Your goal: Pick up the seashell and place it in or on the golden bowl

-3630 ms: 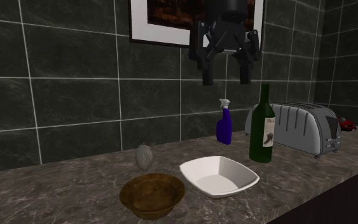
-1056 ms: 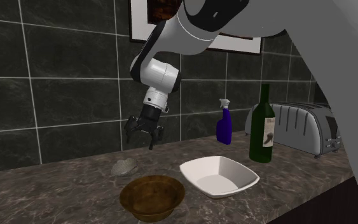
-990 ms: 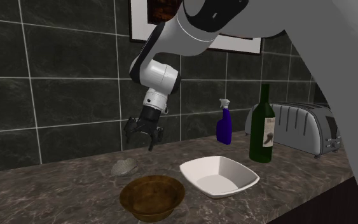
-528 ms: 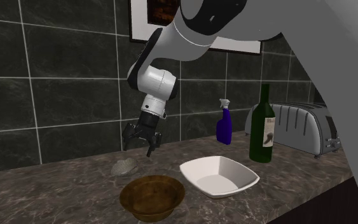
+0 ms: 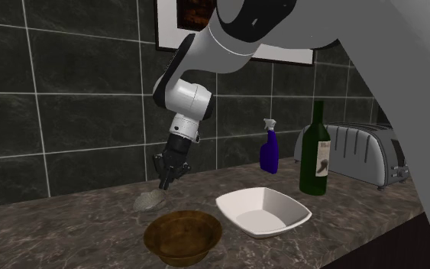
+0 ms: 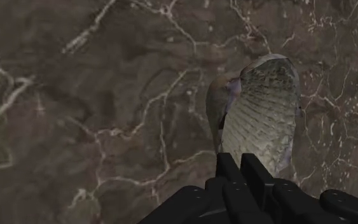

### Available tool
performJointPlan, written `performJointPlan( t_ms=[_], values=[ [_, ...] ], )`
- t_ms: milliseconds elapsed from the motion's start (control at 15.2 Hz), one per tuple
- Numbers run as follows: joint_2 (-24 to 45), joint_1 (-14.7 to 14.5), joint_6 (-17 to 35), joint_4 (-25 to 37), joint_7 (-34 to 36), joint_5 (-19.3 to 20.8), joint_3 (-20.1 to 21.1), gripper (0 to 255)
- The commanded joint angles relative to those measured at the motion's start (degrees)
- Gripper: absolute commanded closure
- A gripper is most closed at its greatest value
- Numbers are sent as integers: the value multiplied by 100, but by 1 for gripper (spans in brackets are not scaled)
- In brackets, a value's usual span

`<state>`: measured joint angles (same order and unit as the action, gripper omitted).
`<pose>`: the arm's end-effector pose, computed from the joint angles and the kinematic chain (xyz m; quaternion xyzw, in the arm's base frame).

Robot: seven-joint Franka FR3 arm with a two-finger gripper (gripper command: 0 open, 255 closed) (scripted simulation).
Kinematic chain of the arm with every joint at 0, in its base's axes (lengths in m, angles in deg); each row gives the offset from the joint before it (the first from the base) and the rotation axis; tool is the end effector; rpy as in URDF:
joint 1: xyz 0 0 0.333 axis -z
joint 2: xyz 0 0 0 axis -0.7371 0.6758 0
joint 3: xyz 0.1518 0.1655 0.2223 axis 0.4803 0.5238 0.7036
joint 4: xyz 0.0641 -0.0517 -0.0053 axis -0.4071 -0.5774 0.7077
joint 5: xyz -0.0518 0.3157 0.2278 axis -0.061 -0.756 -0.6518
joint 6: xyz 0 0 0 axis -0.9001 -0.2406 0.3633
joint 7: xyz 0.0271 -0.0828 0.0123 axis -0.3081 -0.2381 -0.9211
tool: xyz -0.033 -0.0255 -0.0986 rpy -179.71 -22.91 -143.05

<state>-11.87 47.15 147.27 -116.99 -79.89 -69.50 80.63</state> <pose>0.6800 -0.0050 0.2982 -0.9719 0.0536 0.0751 0.2166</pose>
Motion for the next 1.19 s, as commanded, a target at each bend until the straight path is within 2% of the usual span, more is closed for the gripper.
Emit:
performJointPlan(
  t_ms=[0, 330, 396, 528, 1122],
  values=[
    [0, 0, 0, 0, 0, 0, 0, 255],
    [0, 0, 0, 0, 0, 0, 0, 255],
    [0, 0, 0, 0, 0, 0, 0, 0],
    [-977, -220, 1383, -1588, -705, 52, -23, 0],
    [-663, -293, 1818, -1690, -792, -97, 83, 0]
  ],
)
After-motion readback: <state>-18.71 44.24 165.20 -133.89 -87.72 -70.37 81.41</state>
